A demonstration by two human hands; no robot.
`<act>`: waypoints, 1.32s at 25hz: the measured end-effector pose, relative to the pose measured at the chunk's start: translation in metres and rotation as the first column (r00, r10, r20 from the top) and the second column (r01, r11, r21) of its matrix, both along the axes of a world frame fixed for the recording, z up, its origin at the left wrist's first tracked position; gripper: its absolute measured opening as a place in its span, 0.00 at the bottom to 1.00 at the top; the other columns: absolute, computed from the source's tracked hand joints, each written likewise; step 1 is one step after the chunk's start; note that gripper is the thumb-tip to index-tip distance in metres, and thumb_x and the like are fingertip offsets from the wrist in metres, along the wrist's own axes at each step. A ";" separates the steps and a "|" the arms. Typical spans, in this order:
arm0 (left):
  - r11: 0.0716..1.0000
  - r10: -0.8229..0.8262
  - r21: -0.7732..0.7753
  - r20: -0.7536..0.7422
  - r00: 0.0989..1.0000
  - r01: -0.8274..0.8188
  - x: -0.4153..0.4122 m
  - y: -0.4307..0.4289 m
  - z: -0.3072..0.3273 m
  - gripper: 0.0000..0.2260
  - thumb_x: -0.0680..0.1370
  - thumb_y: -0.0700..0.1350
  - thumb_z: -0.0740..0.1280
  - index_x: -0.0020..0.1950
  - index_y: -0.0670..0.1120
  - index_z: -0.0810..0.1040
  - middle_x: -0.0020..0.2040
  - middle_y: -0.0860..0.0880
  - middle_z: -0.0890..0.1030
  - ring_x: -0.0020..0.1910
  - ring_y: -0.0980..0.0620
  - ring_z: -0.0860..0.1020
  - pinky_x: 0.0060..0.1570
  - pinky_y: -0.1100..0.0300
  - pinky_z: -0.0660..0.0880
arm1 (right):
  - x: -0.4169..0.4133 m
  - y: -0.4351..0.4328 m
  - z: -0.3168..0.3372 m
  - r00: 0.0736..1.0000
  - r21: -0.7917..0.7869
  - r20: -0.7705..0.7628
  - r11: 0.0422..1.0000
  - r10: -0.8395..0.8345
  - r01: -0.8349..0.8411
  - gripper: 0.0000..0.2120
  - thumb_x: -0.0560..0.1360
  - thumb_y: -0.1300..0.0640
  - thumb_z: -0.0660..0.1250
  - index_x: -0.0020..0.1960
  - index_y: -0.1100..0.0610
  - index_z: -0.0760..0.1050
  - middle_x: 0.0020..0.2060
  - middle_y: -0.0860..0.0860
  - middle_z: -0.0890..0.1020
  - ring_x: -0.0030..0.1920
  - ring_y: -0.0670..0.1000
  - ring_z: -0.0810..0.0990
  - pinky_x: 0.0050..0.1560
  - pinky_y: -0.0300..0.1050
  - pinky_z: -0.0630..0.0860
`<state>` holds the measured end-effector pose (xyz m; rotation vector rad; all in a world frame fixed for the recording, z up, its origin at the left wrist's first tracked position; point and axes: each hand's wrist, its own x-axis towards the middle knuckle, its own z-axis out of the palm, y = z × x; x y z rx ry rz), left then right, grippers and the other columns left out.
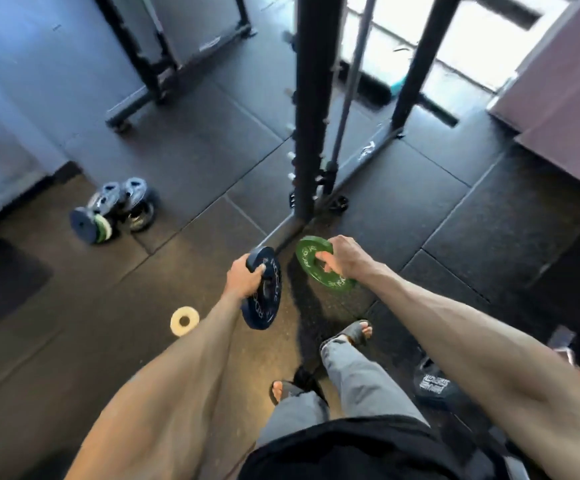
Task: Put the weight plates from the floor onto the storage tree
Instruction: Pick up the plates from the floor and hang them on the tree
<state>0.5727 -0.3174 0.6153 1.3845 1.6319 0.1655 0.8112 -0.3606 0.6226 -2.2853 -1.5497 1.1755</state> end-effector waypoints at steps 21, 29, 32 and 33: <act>0.888 -0.444 0.318 0.397 0.803 0.333 0.522 0.161 0.157 0.11 0.78 0.46 0.70 0.57 0.43 0.80 0.49 0.44 0.84 0.49 0.44 0.83 0.52 0.46 0.81 | 0.383 0.038 0.141 0.380 0.430 -0.362 0.210 -0.851 0.878 0.19 0.77 0.46 0.70 0.37 0.61 0.78 0.28 0.50 0.78 0.29 0.46 0.76 0.29 0.36 0.67; 0.796 -0.598 0.391 0.383 0.705 0.462 0.661 0.198 0.172 0.09 0.78 0.46 0.70 0.57 0.46 0.81 0.48 0.47 0.84 0.48 0.46 0.83 0.51 0.50 0.81 | 0.477 0.060 0.142 0.190 0.420 -0.497 -0.043 -0.847 0.907 0.21 0.77 0.47 0.69 0.41 0.66 0.80 0.31 0.55 0.82 0.29 0.50 0.79 0.30 0.42 0.73; 0.761 -0.639 0.411 0.338 0.691 0.502 0.706 0.203 0.165 0.09 0.78 0.45 0.70 0.56 0.46 0.81 0.47 0.47 0.84 0.47 0.47 0.83 0.51 0.50 0.81 | 0.513 0.066 0.129 0.156 0.394 -0.514 -0.071 -0.844 0.916 0.19 0.78 0.48 0.69 0.42 0.65 0.80 0.31 0.56 0.82 0.29 0.50 0.80 0.29 0.41 0.74; 0.751 -0.649 0.416 0.324 0.688 0.512 0.720 0.205 0.159 0.08 0.77 0.45 0.70 0.56 0.46 0.81 0.47 0.48 0.84 0.47 0.47 0.82 0.51 0.51 0.81 | 0.526 0.067 0.122 0.156 0.388 -0.513 -0.066 -0.844 0.919 0.19 0.78 0.48 0.69 0.42 0.65 0.80 0.32 0.56 0.82 0.29 0.51 0.80 0.28 0.41 0.75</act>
